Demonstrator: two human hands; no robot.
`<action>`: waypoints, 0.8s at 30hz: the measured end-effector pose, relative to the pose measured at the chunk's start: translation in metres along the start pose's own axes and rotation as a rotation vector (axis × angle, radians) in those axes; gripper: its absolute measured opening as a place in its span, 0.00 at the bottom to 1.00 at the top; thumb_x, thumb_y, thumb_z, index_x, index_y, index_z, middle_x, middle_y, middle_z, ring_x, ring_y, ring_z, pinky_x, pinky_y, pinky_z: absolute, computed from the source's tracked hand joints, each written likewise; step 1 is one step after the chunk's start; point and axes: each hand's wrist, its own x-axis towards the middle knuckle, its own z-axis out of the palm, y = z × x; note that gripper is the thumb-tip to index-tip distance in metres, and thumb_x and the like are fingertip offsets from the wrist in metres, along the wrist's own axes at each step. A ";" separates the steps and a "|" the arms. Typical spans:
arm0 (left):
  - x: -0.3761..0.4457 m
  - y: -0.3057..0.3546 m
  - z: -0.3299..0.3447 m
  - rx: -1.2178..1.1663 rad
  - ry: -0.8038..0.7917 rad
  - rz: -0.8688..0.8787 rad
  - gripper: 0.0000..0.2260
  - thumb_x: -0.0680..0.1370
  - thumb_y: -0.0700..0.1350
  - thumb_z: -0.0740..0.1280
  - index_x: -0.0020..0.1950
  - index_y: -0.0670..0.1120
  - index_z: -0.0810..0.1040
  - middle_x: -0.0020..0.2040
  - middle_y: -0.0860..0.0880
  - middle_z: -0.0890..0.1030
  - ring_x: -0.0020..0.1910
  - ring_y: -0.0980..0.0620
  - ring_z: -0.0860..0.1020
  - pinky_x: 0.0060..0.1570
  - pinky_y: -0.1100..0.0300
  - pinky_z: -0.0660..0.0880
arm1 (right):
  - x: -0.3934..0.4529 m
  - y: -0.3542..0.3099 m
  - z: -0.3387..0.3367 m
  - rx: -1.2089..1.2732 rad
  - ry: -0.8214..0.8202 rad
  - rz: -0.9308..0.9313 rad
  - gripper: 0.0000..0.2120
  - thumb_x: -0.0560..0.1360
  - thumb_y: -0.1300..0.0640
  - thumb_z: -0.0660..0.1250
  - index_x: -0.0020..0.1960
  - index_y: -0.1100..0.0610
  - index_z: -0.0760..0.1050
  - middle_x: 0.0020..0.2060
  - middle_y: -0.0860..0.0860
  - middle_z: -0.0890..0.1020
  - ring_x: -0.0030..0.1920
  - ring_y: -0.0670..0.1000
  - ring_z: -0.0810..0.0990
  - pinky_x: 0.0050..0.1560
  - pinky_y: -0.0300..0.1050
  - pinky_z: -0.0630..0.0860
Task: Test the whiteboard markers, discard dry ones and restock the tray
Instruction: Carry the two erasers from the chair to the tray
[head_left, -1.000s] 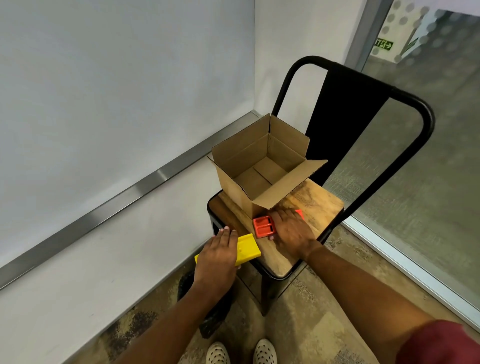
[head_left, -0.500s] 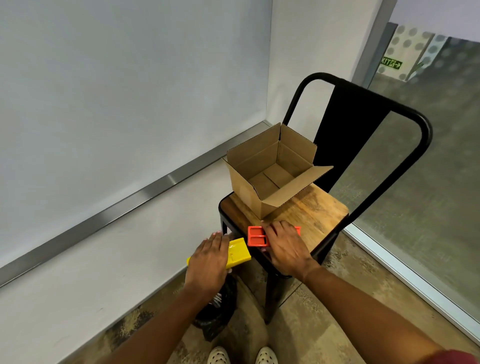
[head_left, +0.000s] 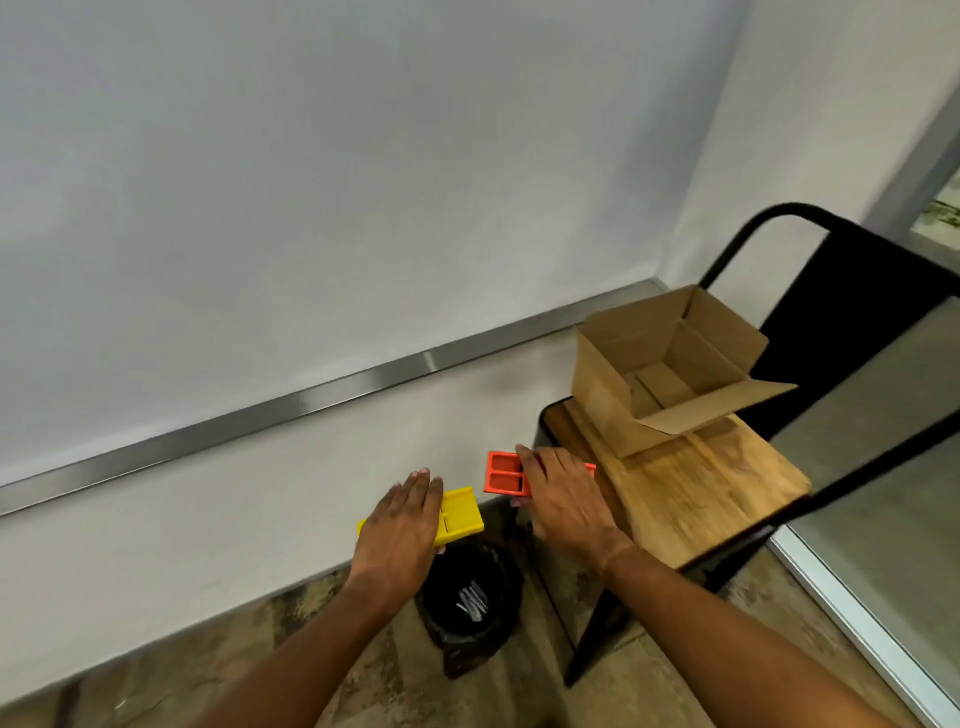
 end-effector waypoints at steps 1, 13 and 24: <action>-0.008 -0.010 0.000 0.002 0.009 -0.021 0.41 0.52 0.50 0.82 0.62 0.39 0.76 0.60 0.39 0.79 0.58 0.42 0.78 0.56 0.48 0.75 | 0.005 -0.011 0.002 -0.002 -0.002 -0.024 0.31 0.71 0.45 0.70 0.67 0.61 0.69 0.53 0.57 0.78 0.51 0.58 0.77 0.53 0.54 0.76; -0.147 -0.146 0.001 0.022 0.051 -0.311 0.42 0.51 0.50 0.83 0.62 0.39 0.76 0.61 0.39 0.78 0.59 0.43 0.78 0.57 0.49 0.73 | 0.055 -0.215 0.028 0.003 -0.008 -0.313 0.33 0.70 0.42 0.71 0.68 0.60 0.69 0.63 0.59 0.77 0.61 0.59 0.77 0.61 0.56 0.73; -0.278 -0.271 0.004 0.066 0.068 -0.476 0.40 0.57 0.46 0.81 0.67 0.38 0.72 0.65 0.38 0.74 0.64 0.42 0.74 0.63 0.50 0.65 | 0.083 -0.396 0.051 0.077 -0.004 -0.428 0.35 0.68 0.42 0.73 0.68 0.59 0.70 0.61 0.56 0.78 0.59 0.58 0.79 0.60 0.55 0.74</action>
